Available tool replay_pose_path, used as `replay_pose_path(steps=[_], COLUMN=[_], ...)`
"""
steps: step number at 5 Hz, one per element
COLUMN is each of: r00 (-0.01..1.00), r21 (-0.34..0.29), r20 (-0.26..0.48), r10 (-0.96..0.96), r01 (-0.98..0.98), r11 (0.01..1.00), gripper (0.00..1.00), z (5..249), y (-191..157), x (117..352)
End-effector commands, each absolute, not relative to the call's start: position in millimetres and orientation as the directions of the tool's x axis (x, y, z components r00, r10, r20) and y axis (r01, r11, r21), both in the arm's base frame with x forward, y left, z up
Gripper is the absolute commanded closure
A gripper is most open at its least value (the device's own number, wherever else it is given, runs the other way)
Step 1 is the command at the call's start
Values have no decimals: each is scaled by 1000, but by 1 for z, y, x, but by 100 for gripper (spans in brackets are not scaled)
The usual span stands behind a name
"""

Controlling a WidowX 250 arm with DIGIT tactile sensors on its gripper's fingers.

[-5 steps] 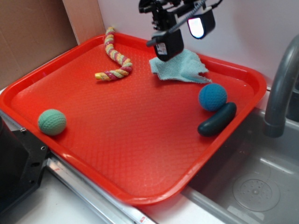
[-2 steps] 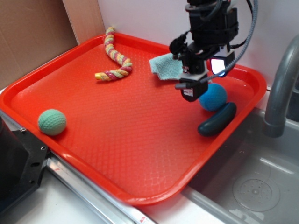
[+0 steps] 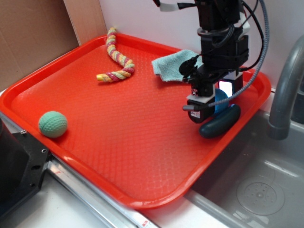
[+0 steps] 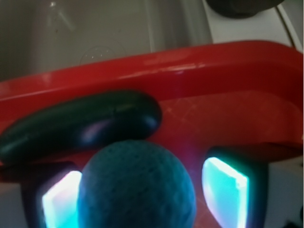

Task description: Grab the blue ball.

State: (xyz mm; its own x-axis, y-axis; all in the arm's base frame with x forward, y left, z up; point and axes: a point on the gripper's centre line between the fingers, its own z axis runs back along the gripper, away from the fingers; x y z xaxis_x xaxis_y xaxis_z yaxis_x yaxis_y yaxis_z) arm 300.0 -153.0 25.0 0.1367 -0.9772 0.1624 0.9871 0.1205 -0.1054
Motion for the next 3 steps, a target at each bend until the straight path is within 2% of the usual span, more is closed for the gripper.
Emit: replay_pose_path(steps=[1,2,3], r00=[104,125,219], r21=[-48,-44,-54], r20=[154,158,175], r10=[-983,-979,-960], r01=[994,992,976], r11=[98,120,213], gripper=[100,100,100], z=[31,39,64], y=[-166,-161,-137], x=[293,294,299])
